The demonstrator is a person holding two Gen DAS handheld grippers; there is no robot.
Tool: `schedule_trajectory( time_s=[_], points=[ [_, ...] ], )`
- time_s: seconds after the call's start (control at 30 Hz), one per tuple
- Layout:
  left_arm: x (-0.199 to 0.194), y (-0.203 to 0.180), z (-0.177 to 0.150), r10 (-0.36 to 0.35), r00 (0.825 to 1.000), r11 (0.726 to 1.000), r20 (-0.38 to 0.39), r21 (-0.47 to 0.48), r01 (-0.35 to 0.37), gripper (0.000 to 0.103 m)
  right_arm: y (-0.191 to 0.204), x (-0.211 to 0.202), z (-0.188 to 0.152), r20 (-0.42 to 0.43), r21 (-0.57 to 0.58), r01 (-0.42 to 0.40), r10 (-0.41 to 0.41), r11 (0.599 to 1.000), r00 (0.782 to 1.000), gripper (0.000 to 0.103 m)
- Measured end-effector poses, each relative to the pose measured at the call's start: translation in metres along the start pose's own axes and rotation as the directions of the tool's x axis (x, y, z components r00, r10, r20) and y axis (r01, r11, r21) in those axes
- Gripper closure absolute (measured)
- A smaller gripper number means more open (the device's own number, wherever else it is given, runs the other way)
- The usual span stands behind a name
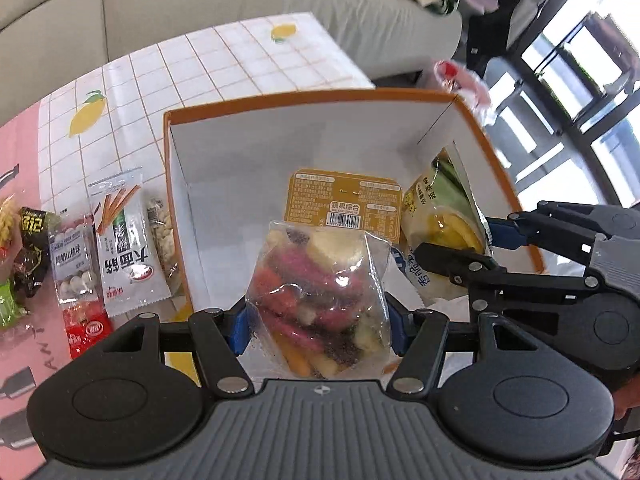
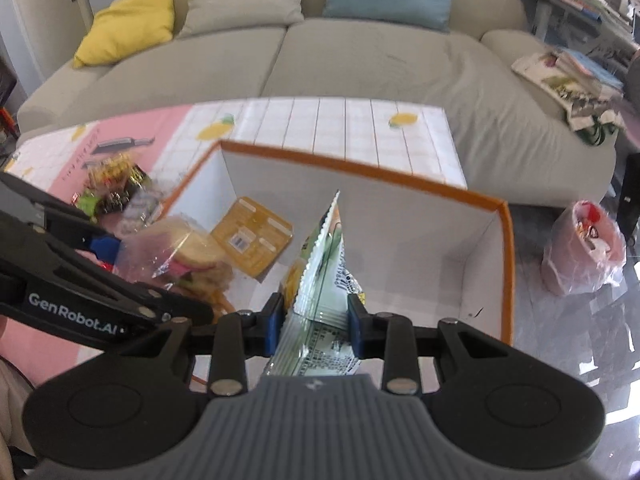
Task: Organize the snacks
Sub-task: 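Carry both bags over the orange box and open both tools to drop them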
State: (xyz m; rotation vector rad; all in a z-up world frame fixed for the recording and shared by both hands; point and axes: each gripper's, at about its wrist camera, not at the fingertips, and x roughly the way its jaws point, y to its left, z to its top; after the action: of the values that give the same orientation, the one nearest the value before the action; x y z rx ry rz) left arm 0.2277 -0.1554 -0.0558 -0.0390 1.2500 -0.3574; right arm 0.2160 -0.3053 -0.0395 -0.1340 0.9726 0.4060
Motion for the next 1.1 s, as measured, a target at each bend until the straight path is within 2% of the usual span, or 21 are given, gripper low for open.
schedule_trajectory(
  time_s=[0.07,0.3,0.53,0.6,0.73,0.87,1.0,1.1],
  points=[
    [0.008,0.003,0.002,0.0,1.0,1.0,-0.019,-0.007,0.0,0.031,-0.003,0.011,-0.001,-0.021,0.006,-0.007,0.008,1.0,1.0,0.072],
    [0.024,0.0,0.003,0.071,0.994,0.997,-0.085,0.035,-0.068,0.031,-0.008,0.036,-0.002,-0.077,0.029,-0.039,0.041,0.999,0.996,0.071],
    [0.032,-0.006,0.002,0.117,0.988,0.991,-0.105,0.079,-0.109,0.03,-0.009,0.053,-0.005,-0.133,0.039,-0.04,0.045,0.998,0.99,0.071],
    [0.034,-0.008,0.002,0.133,0.985,0.988,-0.113,0.092,-0.122,0.027,-0.008,0.057,-0.005,-0.153,0.049,-0.036,0.043,0.998,0.987,0.071],
    [0.031,-0.009,0.002,0.14,0.985,0.987,-0.099,0.094,-0.131,0.024,-0.009,0.064,-0.005,-0.189,0.059,-0.023,0.033,0.998,0.981,0.07],
    [0.02,-0.008,0.003,0.127,0.99,0.988,-0.054,0.094,-0.122,0.015,-0.009,0.065,-0.005,-0.198,0.064,-0.021,0.033,0.998,0.98,0.07],
    [0.009,-0.005,0.005,0.103,0.994,0.992,-0.03,0.079,-0.101,0.015,-0.008,0.064,-0.004,-0.196,0.072,-0.015,0.029,0.997,0.98,0.069],
    [-0.001,-0.002,0.003,0.096,0.995,0.993,-0.01,0.063,-0.095,0.015,-0.007,0.063,-0.004,-0.192,0.078,-0.022,0.037,0.997,0.981,0.06]
  ],
)
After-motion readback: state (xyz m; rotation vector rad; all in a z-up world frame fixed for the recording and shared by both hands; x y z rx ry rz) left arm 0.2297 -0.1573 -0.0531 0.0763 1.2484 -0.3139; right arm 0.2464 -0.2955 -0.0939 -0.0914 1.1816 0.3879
